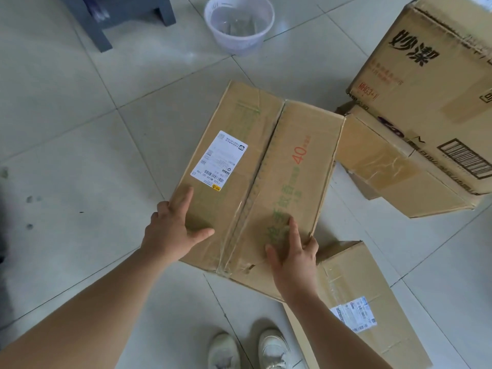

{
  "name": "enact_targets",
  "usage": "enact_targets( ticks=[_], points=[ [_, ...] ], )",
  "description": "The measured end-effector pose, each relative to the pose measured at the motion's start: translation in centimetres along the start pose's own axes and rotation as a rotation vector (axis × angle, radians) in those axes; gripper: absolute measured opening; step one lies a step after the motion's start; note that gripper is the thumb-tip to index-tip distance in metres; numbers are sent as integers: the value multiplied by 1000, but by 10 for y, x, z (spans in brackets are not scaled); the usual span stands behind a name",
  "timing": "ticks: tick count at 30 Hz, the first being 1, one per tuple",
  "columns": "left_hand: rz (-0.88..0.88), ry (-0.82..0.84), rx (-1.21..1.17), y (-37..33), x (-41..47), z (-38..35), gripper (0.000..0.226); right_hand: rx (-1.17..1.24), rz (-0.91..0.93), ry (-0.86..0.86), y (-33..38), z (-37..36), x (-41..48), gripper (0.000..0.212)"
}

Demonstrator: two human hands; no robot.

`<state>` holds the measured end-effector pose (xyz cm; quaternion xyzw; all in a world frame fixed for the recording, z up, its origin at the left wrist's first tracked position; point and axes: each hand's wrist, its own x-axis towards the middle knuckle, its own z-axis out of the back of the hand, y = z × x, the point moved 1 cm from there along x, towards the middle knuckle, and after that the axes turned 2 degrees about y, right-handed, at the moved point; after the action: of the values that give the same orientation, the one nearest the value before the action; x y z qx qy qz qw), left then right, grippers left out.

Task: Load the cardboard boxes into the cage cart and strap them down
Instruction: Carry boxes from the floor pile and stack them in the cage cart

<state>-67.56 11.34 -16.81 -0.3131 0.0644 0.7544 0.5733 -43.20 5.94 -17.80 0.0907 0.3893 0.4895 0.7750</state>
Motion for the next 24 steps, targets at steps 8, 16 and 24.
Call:
enact_targets(
  ticks=[8,16,24],
  points=[
    [41,-134,-75,-10,-33,35,108,-119,49,-124,34,35,-13,75],
    [203,-233,-159,5,-120,87,101,-265,196,-21,94,81,-61,74],
    [393,-399,-280,1,-237,149,98,-320,472,39,160,144,-131,72]
  ],
)
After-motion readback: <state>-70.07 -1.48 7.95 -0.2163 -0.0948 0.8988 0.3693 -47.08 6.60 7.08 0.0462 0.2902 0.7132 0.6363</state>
